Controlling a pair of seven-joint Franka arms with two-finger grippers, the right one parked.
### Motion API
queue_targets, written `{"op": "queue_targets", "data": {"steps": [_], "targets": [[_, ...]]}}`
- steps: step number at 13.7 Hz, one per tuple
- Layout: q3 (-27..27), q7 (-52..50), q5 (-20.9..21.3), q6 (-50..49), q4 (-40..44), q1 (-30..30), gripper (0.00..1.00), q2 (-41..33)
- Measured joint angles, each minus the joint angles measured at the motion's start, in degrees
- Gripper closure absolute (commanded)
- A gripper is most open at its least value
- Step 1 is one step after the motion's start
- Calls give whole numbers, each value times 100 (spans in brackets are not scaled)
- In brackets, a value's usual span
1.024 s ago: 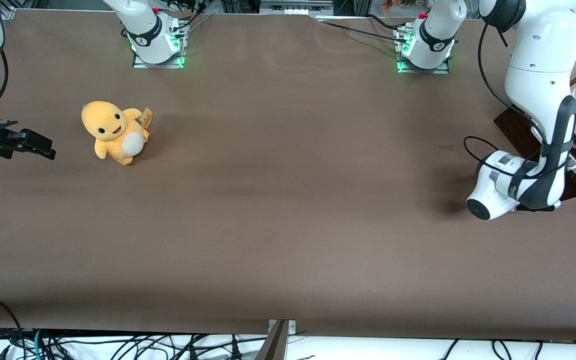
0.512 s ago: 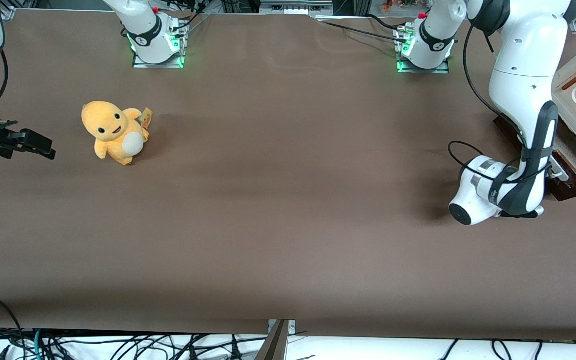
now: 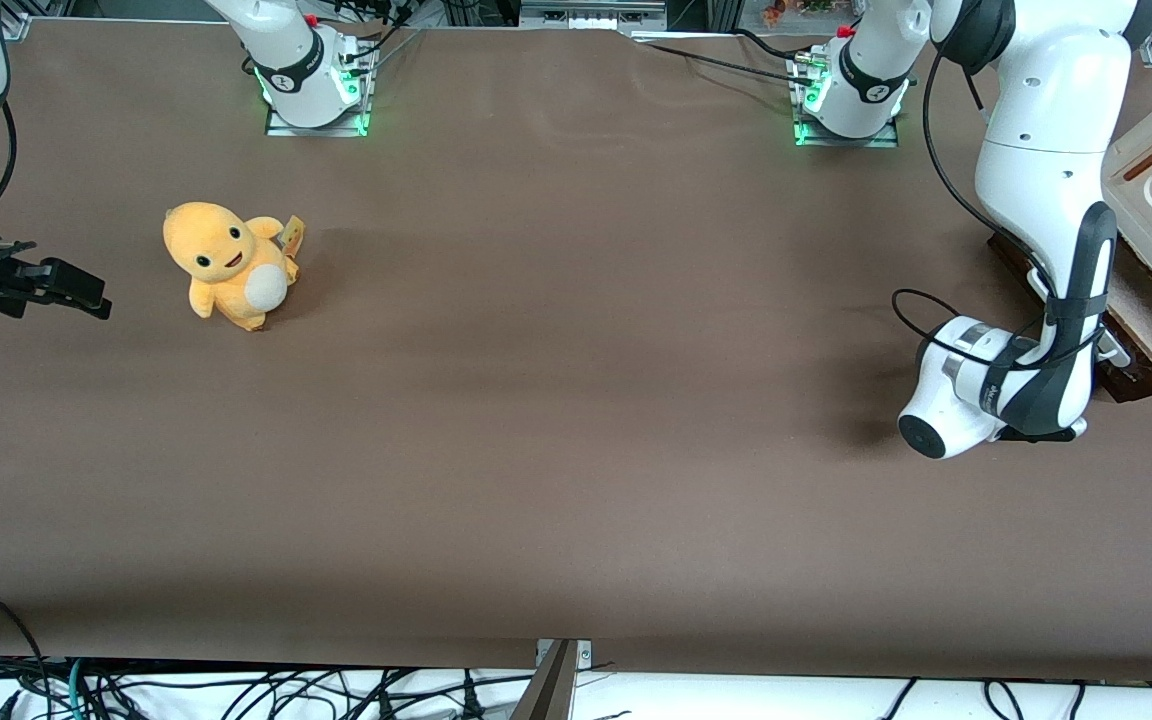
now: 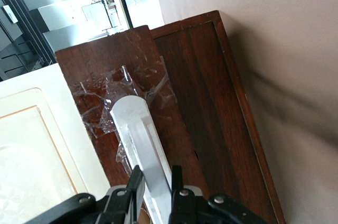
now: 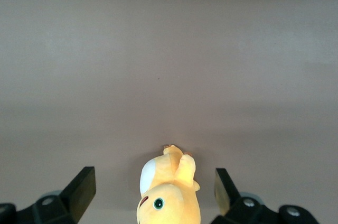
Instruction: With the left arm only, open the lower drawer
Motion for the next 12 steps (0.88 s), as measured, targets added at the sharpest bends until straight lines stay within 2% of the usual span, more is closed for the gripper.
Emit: {"op": "queue_targets", "data": {"steps": [1, 5, 7, 10, 12], "targets": [[-10, 65, -59, 1, 18, -5, 0, 0], [-74, 161, -181, 6, 75, -81, 0, 1], [-72, 217, -490, 3, 247, -85, 0, -5], [-65, 642, -1407, -193, 991, -82, 0, -36], [-43, 889, -2252, -324, 1567, -68, 0, -104]]}}
